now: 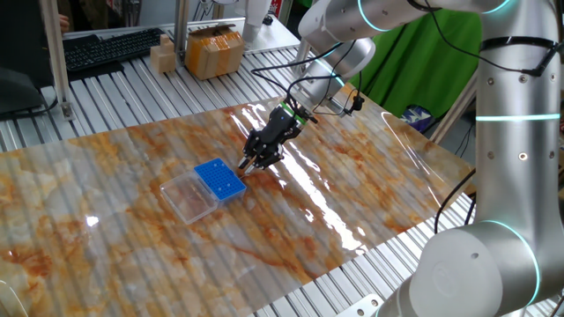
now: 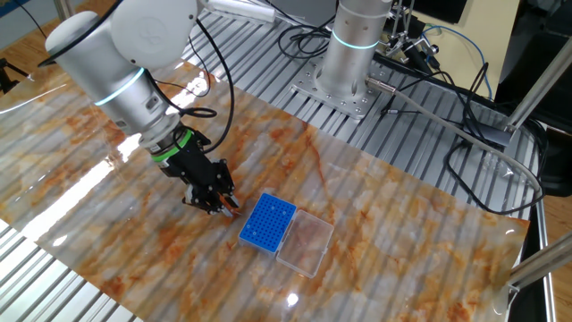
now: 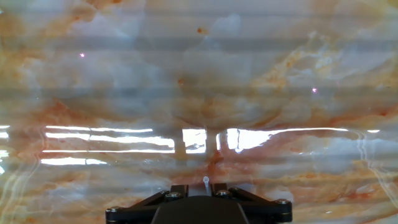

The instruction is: Insert a small pipette tip into the holder for small pipette tips

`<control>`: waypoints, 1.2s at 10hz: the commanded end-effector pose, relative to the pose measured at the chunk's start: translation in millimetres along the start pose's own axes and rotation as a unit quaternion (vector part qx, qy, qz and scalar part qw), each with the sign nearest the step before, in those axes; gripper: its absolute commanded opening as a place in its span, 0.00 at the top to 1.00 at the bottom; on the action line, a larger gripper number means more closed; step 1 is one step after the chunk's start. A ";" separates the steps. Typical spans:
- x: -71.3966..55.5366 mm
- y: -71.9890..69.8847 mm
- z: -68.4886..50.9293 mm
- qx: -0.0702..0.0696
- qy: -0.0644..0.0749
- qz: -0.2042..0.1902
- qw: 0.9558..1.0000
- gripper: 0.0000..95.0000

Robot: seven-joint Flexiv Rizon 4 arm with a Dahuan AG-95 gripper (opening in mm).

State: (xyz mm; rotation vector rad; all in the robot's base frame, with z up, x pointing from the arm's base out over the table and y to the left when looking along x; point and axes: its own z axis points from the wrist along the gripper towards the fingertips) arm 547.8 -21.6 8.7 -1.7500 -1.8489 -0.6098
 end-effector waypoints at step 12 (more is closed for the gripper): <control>-0.6 -4.2 1.0 0.012 0.002 -0.010 1.000 0.60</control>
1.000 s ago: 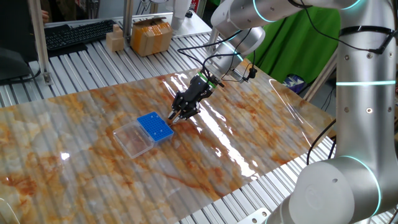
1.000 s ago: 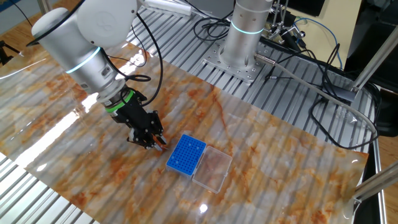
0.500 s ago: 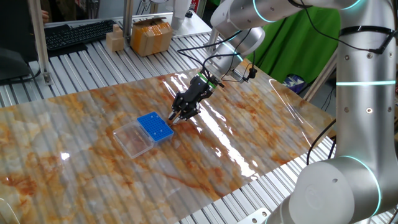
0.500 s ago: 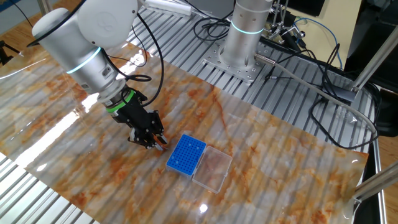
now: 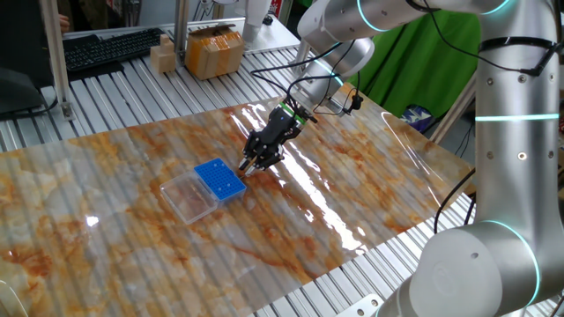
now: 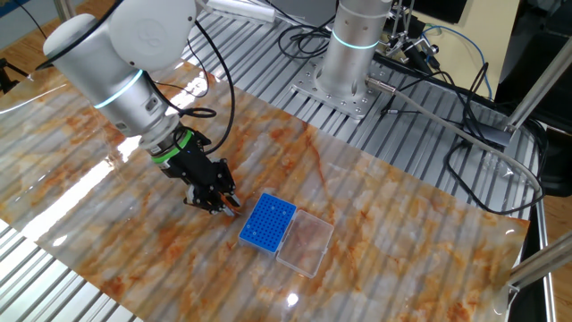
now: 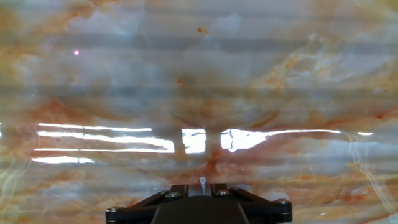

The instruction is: Insert a small pipette tip into the holder for small pipette tips

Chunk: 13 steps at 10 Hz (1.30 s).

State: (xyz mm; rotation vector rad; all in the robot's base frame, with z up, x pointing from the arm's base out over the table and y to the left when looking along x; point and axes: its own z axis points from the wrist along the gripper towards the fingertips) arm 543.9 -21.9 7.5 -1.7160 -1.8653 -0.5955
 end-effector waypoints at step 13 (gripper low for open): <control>-1.8 -6.5 3.8 -0.002 0.007 -0.003 1.000 0.60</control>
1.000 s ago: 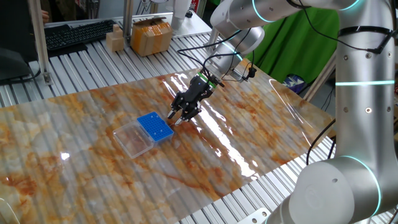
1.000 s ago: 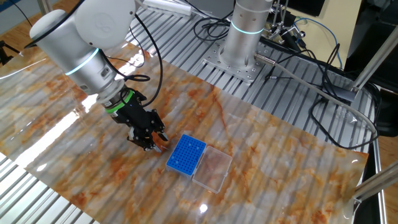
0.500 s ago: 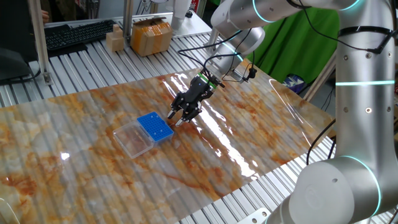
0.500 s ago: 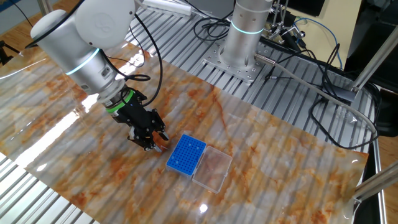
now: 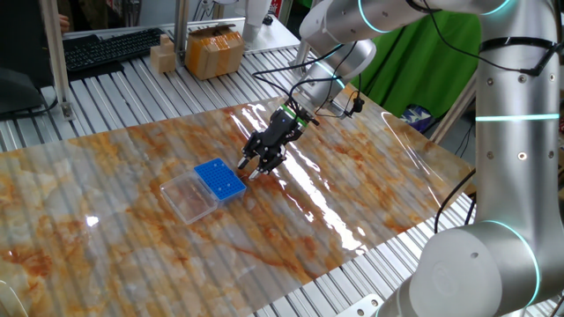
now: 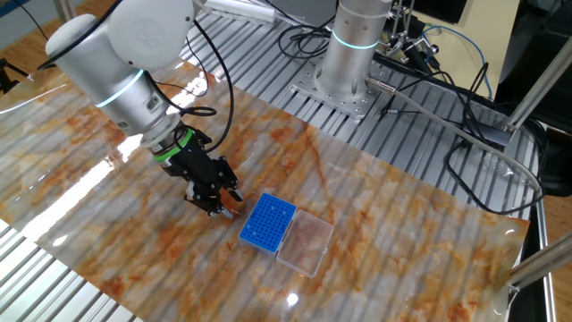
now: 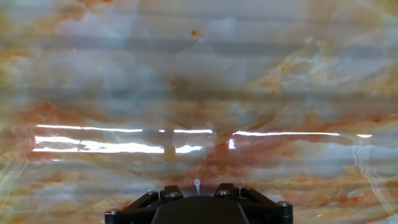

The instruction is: Insert a small pipette tip into the holder for small pipette tips

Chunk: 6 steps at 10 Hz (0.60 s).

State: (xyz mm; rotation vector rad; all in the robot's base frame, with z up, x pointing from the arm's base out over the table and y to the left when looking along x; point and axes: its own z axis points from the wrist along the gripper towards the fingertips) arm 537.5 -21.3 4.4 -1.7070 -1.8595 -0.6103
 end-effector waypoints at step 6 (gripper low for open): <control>-1.9 -2.1 1.2 -0.002 0.011 0.004 1.000 0.60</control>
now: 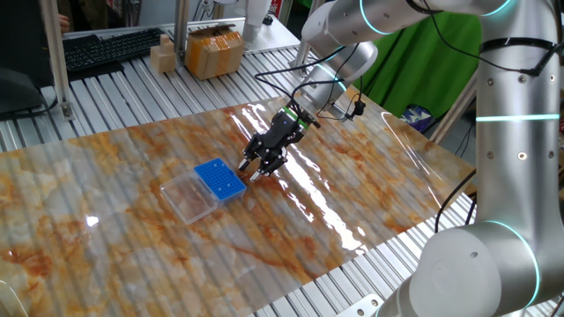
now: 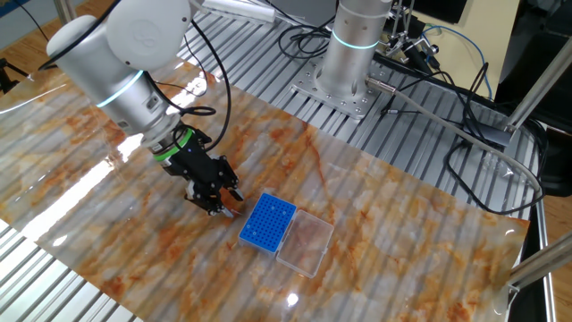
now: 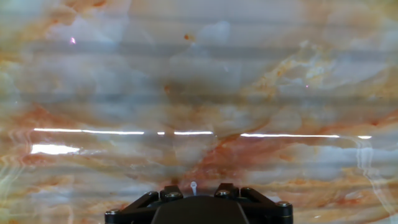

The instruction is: Insert a small pipette tip into the holder for small pipette tips

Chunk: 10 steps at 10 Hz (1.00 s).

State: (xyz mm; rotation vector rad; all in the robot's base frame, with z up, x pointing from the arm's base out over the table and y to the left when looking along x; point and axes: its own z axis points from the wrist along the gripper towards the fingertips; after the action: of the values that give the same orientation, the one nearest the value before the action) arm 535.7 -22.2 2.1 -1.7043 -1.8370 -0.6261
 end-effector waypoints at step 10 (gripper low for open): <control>0.3 -1.5 -0.6 -0.003 0.009 -0.007 1.000 0.80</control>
State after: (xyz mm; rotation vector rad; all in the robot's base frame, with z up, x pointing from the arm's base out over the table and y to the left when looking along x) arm 534.3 -22.8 2.6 -1.6870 -1.8388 -0.6501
